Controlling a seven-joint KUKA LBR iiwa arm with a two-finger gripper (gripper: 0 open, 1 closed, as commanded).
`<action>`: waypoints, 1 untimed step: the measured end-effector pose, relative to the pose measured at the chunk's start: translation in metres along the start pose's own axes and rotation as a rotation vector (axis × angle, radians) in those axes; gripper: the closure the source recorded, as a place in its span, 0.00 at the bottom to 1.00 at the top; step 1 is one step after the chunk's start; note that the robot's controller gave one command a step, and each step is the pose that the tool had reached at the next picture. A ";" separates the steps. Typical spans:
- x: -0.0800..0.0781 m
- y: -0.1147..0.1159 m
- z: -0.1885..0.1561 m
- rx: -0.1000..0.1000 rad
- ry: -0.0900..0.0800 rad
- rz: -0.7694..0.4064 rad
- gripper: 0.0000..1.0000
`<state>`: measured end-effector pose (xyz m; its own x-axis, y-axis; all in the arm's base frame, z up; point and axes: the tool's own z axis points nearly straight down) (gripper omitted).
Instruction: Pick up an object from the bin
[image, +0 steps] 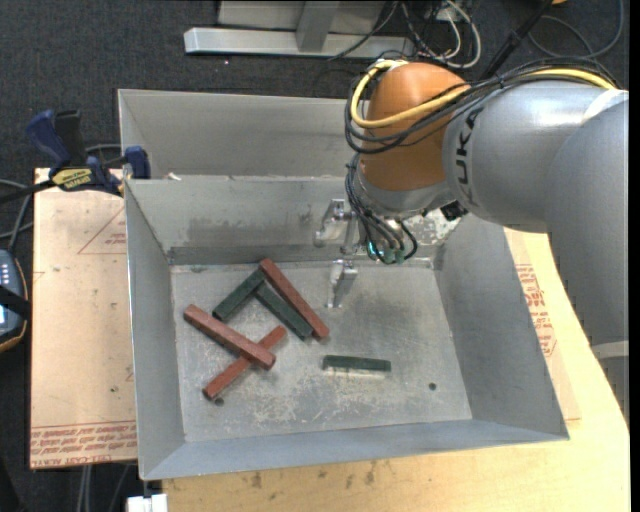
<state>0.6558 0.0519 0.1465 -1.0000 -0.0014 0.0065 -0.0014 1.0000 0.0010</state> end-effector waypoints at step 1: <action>-0.002 0.000 -0.005 0.000 -0.008 0.001 0.00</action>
Offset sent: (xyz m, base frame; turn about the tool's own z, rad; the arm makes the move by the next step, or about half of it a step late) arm -0.0631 0.0096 -0.0765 0.0114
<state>0.6576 0.0518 0.1517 -1.0000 -0.0008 -0.0017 -0.0008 1.0000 0.0014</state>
